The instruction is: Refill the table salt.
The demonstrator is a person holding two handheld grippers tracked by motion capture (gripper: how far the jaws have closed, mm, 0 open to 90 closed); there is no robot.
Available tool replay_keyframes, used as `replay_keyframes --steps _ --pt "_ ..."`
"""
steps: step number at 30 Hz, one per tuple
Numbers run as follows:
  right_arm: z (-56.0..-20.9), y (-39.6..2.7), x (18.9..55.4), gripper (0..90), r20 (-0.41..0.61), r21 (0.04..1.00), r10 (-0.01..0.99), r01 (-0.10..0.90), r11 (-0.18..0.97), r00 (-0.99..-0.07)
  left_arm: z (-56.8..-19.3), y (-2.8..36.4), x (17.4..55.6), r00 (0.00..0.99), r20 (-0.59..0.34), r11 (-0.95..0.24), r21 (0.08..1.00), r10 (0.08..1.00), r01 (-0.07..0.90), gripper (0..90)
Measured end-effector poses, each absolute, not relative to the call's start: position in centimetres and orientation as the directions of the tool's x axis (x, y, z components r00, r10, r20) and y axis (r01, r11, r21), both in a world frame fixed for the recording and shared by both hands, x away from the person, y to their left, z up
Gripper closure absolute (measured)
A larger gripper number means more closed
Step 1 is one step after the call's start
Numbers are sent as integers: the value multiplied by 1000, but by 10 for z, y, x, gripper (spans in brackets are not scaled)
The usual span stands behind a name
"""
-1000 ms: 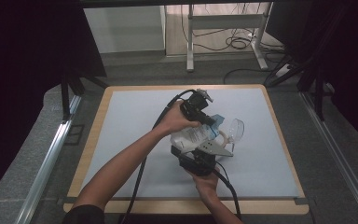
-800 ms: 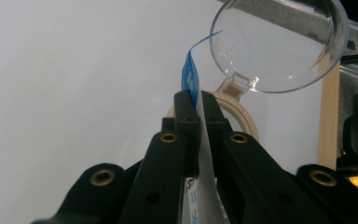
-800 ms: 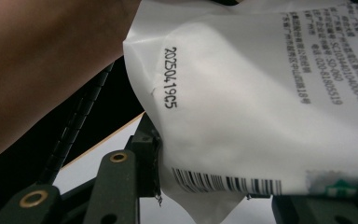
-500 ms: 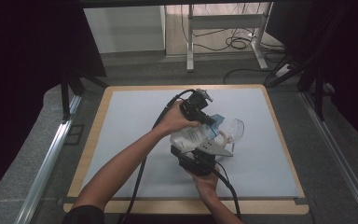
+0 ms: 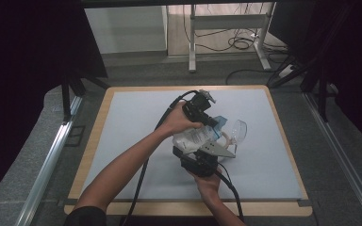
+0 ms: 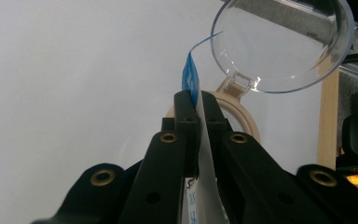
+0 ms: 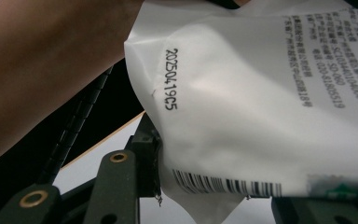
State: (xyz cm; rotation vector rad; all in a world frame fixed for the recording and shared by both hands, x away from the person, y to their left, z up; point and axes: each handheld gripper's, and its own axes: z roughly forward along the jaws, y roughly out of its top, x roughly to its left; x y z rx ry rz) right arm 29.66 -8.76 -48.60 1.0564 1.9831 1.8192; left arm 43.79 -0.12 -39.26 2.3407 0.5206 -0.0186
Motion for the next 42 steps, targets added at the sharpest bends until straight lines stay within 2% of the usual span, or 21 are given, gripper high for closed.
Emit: replay_keyframes --steps 42 --pt "-483 -87 297 574 299 938 640 343 -59 -707 -392 -1 438 918 -154 -659 653 367 373 894"
